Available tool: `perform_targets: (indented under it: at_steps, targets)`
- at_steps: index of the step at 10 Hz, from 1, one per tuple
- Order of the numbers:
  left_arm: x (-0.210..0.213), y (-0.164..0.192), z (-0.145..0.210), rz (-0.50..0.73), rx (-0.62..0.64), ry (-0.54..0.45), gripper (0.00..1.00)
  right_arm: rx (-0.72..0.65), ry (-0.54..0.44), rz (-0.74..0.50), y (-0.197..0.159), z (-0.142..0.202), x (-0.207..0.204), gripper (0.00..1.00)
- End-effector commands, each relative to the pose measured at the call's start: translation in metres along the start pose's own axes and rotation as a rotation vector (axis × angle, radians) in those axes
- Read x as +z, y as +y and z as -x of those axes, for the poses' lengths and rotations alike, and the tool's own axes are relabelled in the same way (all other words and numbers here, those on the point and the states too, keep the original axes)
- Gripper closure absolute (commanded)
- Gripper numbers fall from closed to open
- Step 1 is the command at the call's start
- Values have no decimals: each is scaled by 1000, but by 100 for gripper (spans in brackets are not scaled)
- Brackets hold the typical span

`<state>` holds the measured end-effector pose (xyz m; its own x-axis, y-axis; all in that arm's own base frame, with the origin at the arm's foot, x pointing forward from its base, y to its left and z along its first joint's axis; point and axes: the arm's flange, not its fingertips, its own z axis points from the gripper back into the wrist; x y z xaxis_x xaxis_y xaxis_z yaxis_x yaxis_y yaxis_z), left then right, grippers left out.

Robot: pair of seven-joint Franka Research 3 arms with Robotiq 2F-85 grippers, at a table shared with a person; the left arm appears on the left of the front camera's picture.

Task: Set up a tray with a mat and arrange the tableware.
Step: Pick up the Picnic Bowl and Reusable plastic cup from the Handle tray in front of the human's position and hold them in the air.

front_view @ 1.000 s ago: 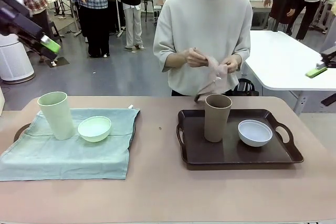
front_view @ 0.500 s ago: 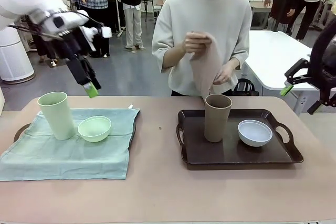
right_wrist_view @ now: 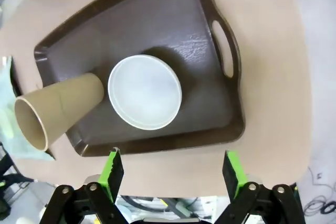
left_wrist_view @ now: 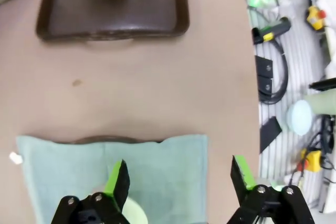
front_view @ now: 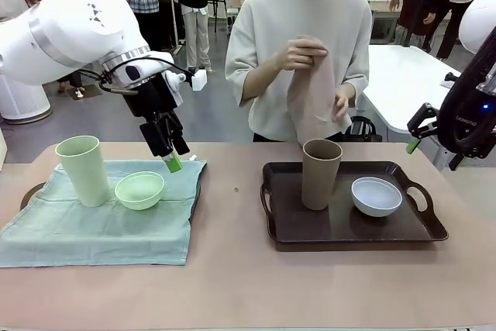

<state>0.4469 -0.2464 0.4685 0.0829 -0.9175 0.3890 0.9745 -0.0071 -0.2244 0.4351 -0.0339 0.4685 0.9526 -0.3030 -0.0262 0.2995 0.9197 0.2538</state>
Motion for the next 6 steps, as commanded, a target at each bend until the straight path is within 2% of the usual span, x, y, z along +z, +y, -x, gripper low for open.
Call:
perform_targets:
  at_steps: [1,6]
  targets:
    - [6,2,0,-20,15,19,0,9,14,2,3,3,1,3]
    - [4,2,1,-10,1,4,0,9,6,-5,3,1,-1,3]
